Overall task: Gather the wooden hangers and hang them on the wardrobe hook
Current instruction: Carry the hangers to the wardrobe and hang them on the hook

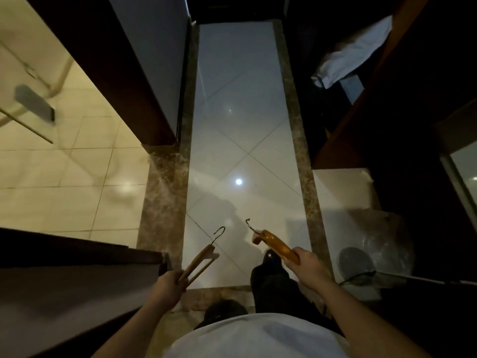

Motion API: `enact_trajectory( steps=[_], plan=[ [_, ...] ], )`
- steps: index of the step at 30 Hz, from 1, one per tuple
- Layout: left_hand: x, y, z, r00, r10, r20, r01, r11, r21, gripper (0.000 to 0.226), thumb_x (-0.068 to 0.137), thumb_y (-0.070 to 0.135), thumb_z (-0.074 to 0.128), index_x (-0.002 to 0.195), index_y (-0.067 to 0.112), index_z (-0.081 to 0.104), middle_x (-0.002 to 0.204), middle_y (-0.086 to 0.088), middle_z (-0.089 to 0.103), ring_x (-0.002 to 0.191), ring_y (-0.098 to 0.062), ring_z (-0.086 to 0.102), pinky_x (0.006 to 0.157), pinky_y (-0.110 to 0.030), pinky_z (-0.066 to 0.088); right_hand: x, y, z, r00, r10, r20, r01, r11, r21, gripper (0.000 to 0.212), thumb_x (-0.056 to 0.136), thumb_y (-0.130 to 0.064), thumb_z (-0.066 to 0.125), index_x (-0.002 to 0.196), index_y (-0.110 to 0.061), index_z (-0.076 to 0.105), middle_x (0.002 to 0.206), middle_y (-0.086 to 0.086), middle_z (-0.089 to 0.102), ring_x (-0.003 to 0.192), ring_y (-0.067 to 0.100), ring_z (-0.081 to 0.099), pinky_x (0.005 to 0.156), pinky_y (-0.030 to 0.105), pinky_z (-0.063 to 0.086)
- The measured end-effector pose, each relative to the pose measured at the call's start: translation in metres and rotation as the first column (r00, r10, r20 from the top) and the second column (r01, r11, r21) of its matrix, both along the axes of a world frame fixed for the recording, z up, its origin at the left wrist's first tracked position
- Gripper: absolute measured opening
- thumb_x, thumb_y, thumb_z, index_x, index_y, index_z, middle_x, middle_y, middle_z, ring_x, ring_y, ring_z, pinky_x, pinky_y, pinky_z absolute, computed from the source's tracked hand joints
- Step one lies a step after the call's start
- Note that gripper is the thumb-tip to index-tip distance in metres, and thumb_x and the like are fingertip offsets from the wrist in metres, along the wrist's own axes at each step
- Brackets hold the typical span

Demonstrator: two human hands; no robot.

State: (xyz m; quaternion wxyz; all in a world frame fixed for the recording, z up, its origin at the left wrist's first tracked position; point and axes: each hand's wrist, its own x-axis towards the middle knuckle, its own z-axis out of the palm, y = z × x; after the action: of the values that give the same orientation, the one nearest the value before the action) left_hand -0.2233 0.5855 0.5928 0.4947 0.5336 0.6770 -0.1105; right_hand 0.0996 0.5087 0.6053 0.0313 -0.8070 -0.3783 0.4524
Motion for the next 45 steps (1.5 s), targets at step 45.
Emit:
enact_trajectory(
  steps=[45],
  plan=[
    [0.3,0.643,0.025,0.981,-0.111,0.158,0.07,0.967,0.245,0.018,0.096,0.014,0.044,0.107,0.011,0.057,0.08,-0.003,0.061,0.073,-0.013,0.061,0.054,-0.018,0.044,0.284,0.593,0.037,0.974,-0.218,-0.06,0.225,0.958,0.178,0.023,0.093,-0.026,0.053,0.097,-0.006,0.063,0.087,0.015,0.065,0.083,0.025,0.061,0.073,0.035,0.049]
  ],
)
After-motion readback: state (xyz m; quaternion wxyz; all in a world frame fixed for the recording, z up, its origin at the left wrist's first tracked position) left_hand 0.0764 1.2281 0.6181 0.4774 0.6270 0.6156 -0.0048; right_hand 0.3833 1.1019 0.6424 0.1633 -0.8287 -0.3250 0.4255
